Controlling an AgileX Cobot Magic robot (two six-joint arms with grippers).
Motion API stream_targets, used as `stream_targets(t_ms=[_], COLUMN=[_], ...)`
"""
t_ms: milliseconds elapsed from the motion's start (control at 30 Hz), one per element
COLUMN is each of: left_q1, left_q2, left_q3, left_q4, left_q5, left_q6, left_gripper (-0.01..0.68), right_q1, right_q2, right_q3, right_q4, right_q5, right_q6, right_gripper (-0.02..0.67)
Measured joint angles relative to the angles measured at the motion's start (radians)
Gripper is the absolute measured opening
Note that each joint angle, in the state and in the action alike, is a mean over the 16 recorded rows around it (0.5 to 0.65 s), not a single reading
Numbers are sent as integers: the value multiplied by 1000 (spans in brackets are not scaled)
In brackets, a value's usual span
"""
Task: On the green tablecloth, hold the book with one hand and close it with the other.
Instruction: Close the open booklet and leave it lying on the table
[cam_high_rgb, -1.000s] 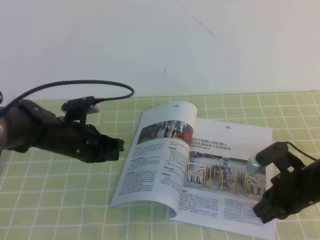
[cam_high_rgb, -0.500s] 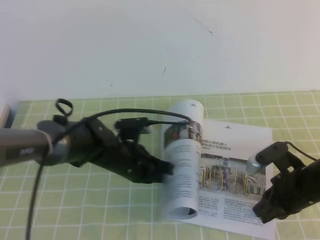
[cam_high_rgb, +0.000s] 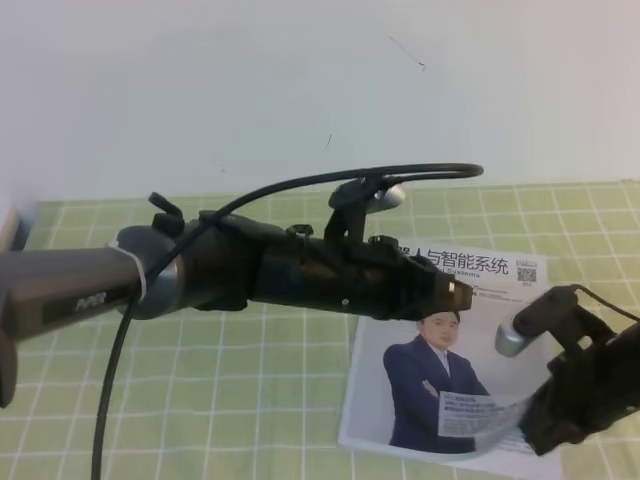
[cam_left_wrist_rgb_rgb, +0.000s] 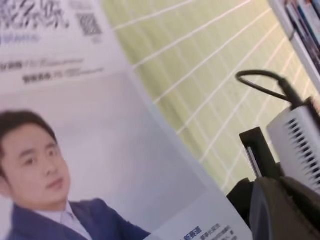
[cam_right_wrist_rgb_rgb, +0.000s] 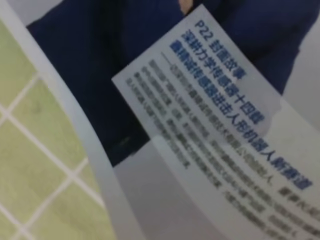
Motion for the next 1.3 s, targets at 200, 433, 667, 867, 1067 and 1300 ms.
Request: stream_targets(t_ms=[200,433,667,867,1067,1300], left_q1=[21,72,139,175,180,172], left_q2=[-59,-181,-337,-508,-722,-993], left_q3=[-24,-31,-31,-7,97,340], left_q4=[138,598,1182,1509,1622,1644], left_q5=[10,-11,8,-18,-164,-397], left_q6=[-33,-306,-732,-990,-1081,-1088], left_gripper=[-3,-3,-3,-3,-3,-3], right_q1=[-24,-57,-70,-72,-72,-72], right_q2=[-118,-338,-606,-840,-1049,-1252], right_q3=[6,12,13,16,34,118], right_q4=[-315,-795,-1083,-1070,-912,-723], right_q5=[63,191,271,274,249,195], right_q6=[191,531,824,918,861,735], right_gripper=[-3,-4,-4,-4,-4,-4])
